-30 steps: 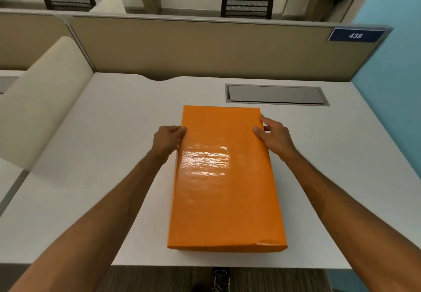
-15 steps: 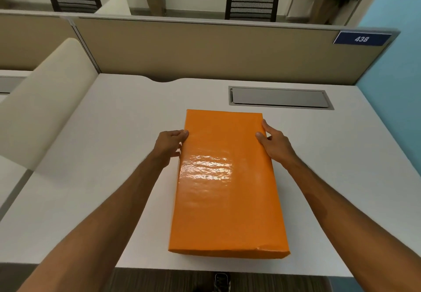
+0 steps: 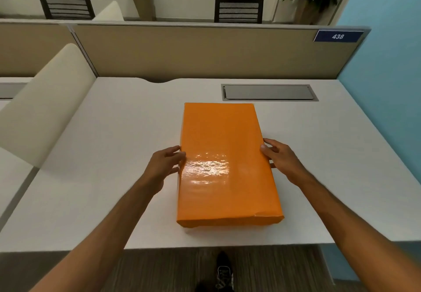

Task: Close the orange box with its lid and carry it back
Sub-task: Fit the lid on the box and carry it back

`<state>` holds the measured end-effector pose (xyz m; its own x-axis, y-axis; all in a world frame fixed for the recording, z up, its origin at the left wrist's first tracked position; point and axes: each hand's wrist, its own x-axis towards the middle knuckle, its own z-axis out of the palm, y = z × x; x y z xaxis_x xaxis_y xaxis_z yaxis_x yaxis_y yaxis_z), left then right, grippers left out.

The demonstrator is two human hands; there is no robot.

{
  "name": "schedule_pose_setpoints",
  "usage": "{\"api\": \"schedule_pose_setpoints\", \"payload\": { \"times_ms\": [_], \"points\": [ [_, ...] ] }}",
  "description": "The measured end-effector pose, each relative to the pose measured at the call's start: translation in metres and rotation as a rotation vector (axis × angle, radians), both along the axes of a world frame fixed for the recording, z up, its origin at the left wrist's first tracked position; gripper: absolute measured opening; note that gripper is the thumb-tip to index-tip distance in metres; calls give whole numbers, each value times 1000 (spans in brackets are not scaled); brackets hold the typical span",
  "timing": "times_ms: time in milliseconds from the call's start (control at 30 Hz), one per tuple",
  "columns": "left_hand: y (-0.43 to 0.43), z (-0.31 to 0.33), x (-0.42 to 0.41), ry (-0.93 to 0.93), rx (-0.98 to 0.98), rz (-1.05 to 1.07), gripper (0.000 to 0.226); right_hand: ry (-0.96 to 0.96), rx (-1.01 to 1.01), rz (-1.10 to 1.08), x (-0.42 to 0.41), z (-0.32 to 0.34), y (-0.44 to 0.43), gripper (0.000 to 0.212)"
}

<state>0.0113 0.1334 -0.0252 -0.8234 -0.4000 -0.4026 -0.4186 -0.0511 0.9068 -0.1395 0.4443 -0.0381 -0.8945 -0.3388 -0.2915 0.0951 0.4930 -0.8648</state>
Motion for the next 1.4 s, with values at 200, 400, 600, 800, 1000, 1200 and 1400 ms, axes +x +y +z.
{"api": "schedule_pose_setpoints", "payload": {
  "times_ms": [200,400,600,800,1000,1200,1400],
  "points": [
    [13,-1,28,39,4,4,17,1,-21,-52,37,-3,16,56],
    [22,-6,41,14,28,62,40,-17,-61,-91,63,-8,26,54],
    [35,-7,48,-14,129,108,47,-135,-159,-119,75,-8,23,53],
    [34,-9,48,-28,197,120,61,-269,-292,-86,72,-6,24,78],
    [17,4,33,-15,173,164,61,-261,-304,-38,46,7,4,85],
    [-11,22,23,10,109,221,59,-280,-344,33,15,19,-32,88],
    [-51,39,33,14,56,300,57,-303,-392,115,1,28,-82,85]
  ]
}}
